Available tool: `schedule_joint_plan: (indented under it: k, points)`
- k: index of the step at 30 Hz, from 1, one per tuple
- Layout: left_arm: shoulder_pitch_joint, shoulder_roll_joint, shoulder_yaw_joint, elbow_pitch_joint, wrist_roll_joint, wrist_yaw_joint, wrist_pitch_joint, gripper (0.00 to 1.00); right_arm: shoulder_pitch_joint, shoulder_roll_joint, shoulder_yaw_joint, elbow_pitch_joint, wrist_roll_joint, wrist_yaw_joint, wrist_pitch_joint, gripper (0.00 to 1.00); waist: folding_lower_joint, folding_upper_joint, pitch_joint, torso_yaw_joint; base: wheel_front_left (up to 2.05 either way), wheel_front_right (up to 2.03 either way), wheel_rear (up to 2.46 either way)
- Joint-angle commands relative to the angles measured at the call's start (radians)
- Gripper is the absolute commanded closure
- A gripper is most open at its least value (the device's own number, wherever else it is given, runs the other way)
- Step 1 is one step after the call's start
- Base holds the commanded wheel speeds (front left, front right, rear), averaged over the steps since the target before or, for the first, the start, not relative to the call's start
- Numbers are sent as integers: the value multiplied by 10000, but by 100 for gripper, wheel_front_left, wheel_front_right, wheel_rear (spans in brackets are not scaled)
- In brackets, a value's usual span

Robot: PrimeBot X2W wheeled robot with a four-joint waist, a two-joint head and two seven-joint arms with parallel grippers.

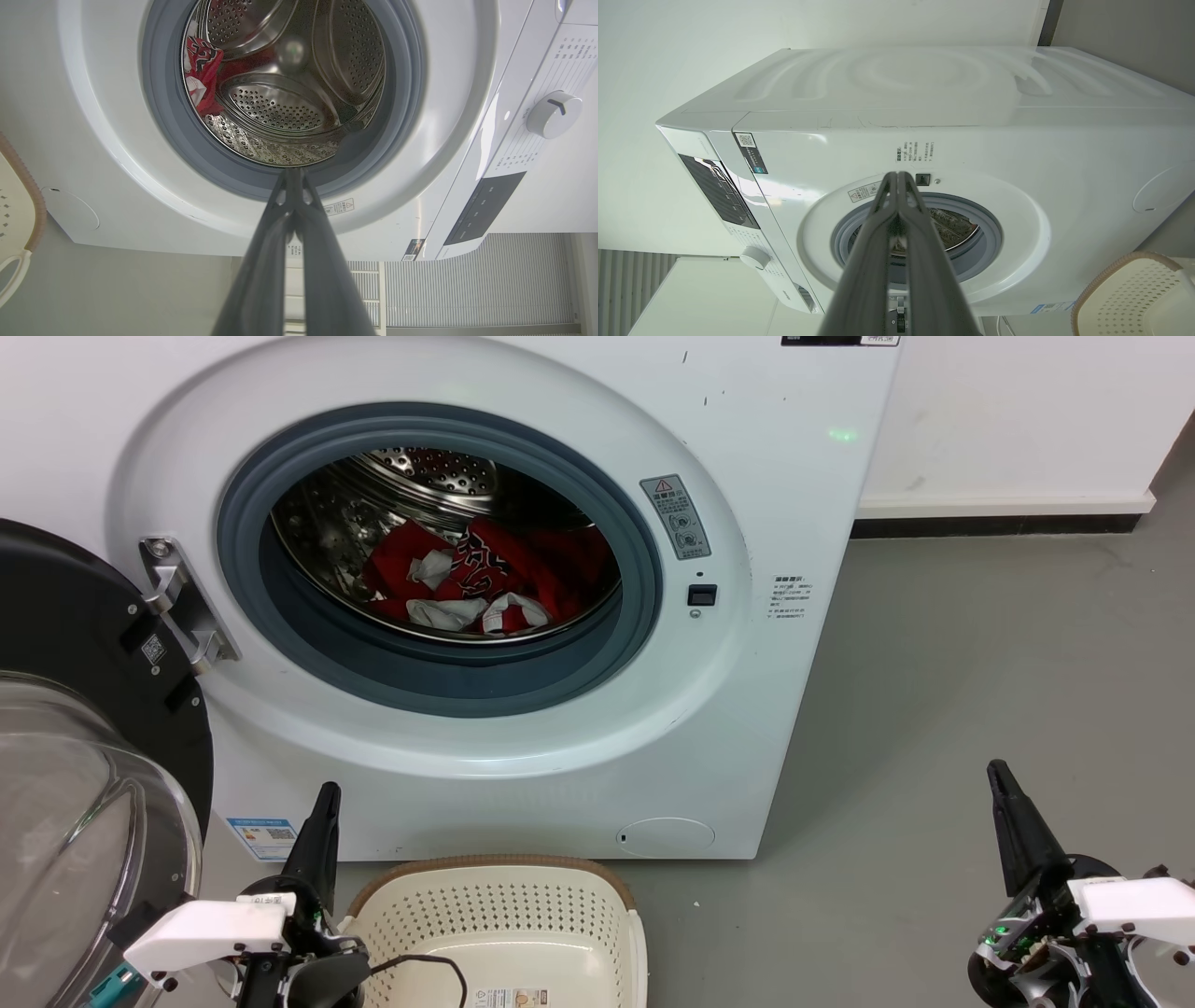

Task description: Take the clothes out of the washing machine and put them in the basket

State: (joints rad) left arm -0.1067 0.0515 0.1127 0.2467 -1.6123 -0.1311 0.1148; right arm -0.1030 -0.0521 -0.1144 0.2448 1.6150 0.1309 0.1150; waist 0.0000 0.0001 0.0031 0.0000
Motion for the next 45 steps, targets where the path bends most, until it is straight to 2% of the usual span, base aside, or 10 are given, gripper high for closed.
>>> schedule_joint_plan:
  k: [1,13,14,21,26,35,45]
  points:
    - [-64,-29,28,-9,-14,-16,18,100,-116,26,5,13,-45,-3,2,100,0,-1,0,0,0,0,0]
    - [-64,-29,28,-9,-14,-17,18,100,-116,26,6,13,-45,-3,2,100,0,-1,0,0,0,0,0]
    - [2,-2,-4,8,0,2,-2,0,1,0,1,5,1,0,-3,0,0,-1,0,0,0,0,0]
    - [96,-9,-199,52,26,2,-207,0,165,10,151,-10,-16,-2,-210,0,0,-1,3,-10,0,0,0]
    - [93,47,-418,-136,418,2,-479,0,234,-34,327,-144,-433,-2,-477,0,0,-1,6,-20,0,0,0]
    - [99,48,-535,-524,2055,2,-895,0,329,0,278,-476,-2501,-2,-896,0,0,-1,9,-39,0,0,0]
    - [129,104,-707,-721,4471,2,-1313,0,504,8,392,-903,-5186,-2,-1313,0,0,-1,-12,-57,0,0,0]
